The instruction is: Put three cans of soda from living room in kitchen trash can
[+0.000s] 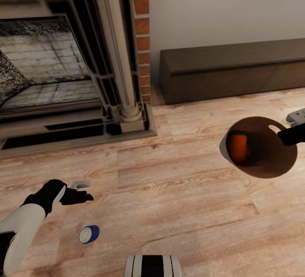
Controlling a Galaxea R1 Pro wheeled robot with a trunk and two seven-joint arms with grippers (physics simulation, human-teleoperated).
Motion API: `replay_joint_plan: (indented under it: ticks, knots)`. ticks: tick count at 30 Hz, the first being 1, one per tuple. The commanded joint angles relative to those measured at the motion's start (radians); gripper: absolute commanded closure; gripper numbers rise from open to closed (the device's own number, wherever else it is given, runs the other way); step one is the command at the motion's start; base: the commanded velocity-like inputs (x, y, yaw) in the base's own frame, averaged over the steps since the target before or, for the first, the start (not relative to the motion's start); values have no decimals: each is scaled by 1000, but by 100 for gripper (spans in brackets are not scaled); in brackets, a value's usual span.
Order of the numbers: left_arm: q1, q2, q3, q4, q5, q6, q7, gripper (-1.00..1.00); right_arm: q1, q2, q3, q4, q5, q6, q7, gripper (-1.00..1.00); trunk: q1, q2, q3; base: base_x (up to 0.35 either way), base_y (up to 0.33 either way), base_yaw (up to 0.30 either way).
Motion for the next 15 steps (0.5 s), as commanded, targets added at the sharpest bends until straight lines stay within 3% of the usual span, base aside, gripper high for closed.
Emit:
replay_joint_plan:
  ticks: [1,2,6,11,15]
  knots:
    - [0,0,0,3,0,0,3,-100,-6,1,0,0,17,7,24,100,4,-7,-3,0,0,0]
    - [0,0,0,9,0,2,15,-100,-13,2,0,0,46,7,46,100,8,-14,-6,0,0,0]
    - [0,-1,-2,17,-1,6,49,-100,-26,4,0,0,89,7,78,100,23,-42,-19,0,0,0]
    - [0,-1,-3,18,-2,9,58,-100,-29,3,0,0,99,7,85,100,42,-77,-34,0,0,0]
    - [0,-6,-6,18,-2,8,60,-100,-29,3,0,0,101,7,86,100,42,-77,-34,0,0,0]
